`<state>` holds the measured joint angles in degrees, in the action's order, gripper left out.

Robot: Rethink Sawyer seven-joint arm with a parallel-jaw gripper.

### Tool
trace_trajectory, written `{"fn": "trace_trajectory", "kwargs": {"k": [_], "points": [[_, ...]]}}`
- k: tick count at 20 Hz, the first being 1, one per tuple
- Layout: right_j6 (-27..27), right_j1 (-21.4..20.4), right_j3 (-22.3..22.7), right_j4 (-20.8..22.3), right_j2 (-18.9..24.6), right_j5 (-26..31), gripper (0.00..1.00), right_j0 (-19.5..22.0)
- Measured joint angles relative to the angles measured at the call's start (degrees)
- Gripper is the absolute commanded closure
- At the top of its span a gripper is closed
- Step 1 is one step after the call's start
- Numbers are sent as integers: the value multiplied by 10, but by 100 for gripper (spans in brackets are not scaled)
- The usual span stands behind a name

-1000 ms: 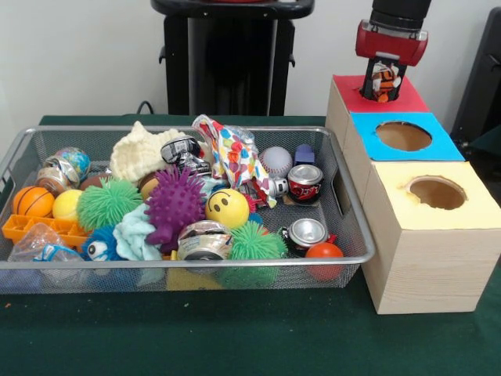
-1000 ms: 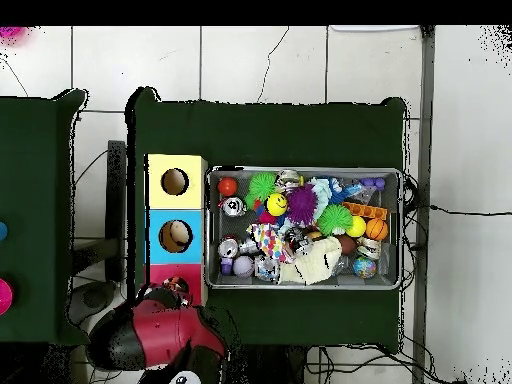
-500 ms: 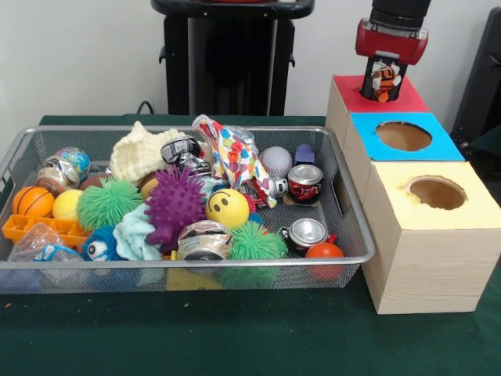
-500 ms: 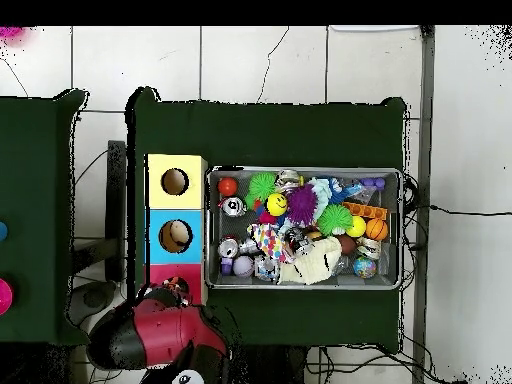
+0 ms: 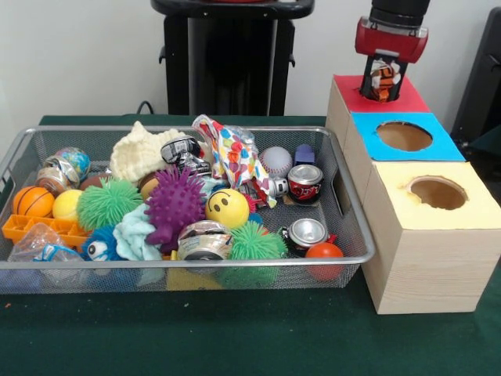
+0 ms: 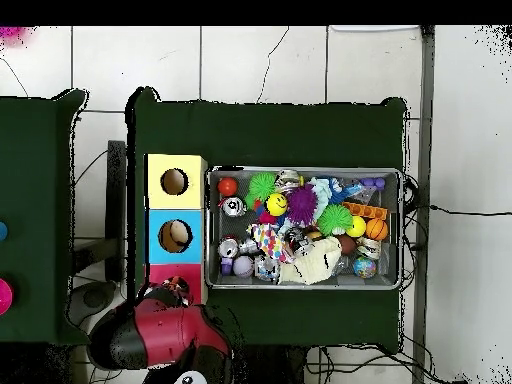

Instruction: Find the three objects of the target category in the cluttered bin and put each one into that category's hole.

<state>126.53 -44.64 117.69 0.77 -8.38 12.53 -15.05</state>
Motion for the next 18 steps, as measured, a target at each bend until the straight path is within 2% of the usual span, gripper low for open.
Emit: {"fn": "trace_trajectory", "kwargs": {"k": [12, 18], "points": [[0, -41, -6, 0, 0, 8, 0, 15], [0, -48, -16, 0, 0, 8, 0, 15]]}}
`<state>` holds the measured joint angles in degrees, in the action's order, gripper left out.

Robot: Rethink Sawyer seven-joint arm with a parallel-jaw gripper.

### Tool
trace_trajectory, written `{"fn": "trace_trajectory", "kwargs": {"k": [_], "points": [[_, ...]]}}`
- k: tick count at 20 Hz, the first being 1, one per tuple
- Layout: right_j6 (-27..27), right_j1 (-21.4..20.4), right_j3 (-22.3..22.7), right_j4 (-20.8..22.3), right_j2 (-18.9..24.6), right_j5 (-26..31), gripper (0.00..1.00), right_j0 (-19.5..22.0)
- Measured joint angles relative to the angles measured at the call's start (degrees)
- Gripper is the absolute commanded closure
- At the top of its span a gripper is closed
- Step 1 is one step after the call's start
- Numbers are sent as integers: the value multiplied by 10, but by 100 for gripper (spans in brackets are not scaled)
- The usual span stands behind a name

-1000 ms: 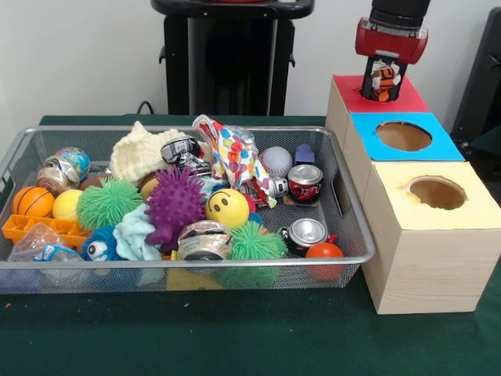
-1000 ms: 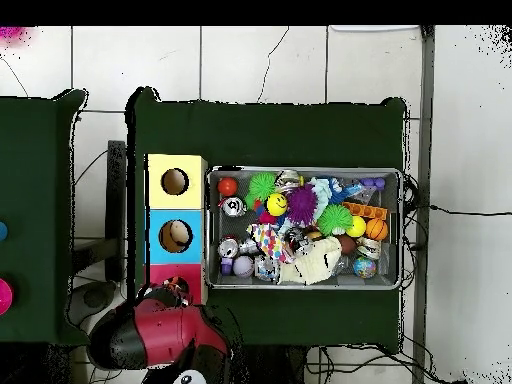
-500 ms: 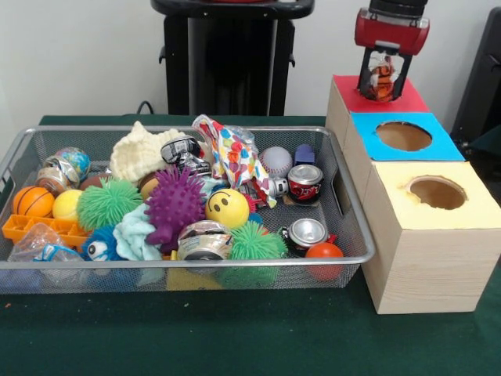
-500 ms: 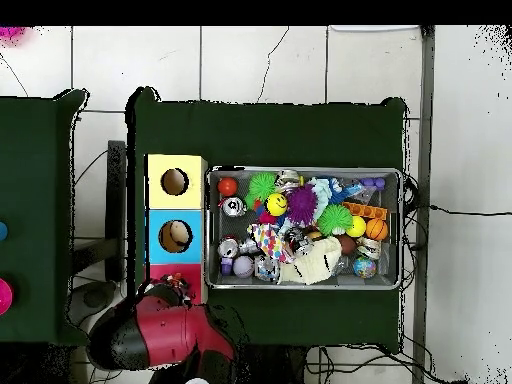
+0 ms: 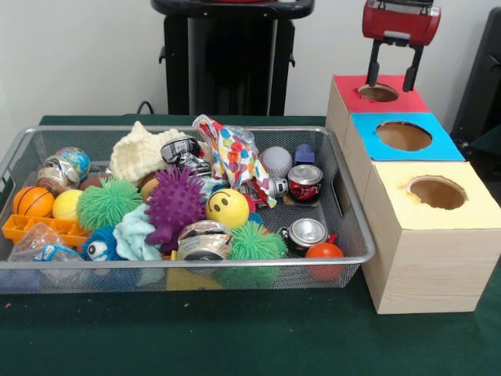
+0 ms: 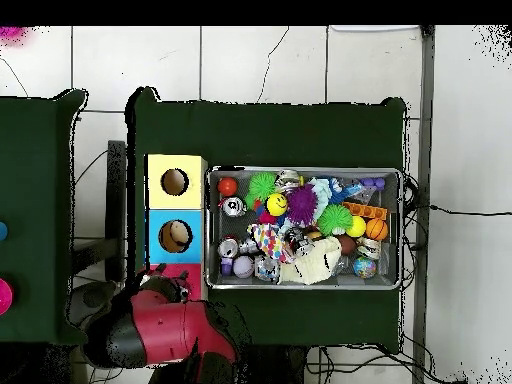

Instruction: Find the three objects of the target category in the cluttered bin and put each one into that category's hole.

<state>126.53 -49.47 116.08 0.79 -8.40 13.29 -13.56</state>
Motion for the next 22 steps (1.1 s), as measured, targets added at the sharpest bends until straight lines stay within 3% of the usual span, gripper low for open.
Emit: {"fn": "trace_trajectory", "kwargs": {"k": [22], "points": [[0, -13, -14, 0, 0, 0, 0, 12]]}}
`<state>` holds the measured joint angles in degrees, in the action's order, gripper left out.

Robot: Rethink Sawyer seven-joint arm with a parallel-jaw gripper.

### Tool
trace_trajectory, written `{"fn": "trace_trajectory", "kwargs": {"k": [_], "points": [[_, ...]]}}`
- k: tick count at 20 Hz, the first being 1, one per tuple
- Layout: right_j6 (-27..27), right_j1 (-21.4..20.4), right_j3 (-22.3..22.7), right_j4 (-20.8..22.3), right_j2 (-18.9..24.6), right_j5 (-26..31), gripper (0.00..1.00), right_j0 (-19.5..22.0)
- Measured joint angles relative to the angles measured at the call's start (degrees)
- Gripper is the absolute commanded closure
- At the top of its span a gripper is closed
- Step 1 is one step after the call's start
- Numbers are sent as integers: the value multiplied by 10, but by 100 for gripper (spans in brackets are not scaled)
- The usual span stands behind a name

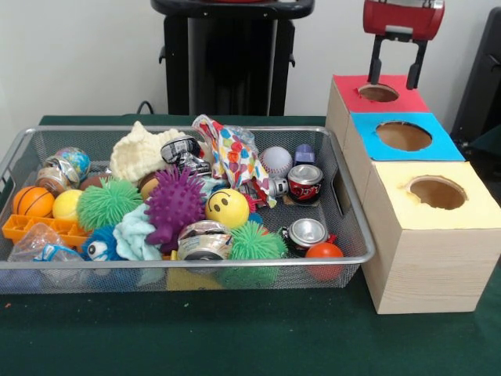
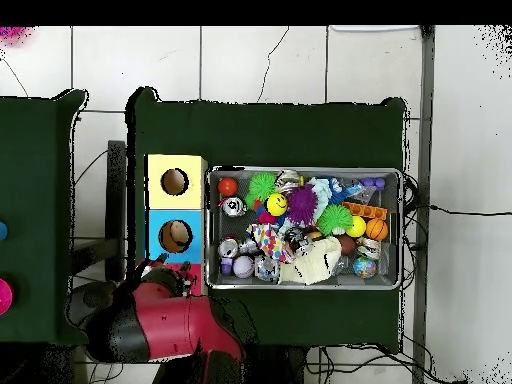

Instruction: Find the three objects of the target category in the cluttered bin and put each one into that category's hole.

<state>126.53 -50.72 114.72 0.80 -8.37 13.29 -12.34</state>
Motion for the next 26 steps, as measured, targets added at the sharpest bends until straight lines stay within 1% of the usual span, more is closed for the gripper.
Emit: {"fn": "trace_trajectory", "kwargs": {"k": [26], "points": [[0, -3, -32, 0, 0, 0, 0, -7]]}}
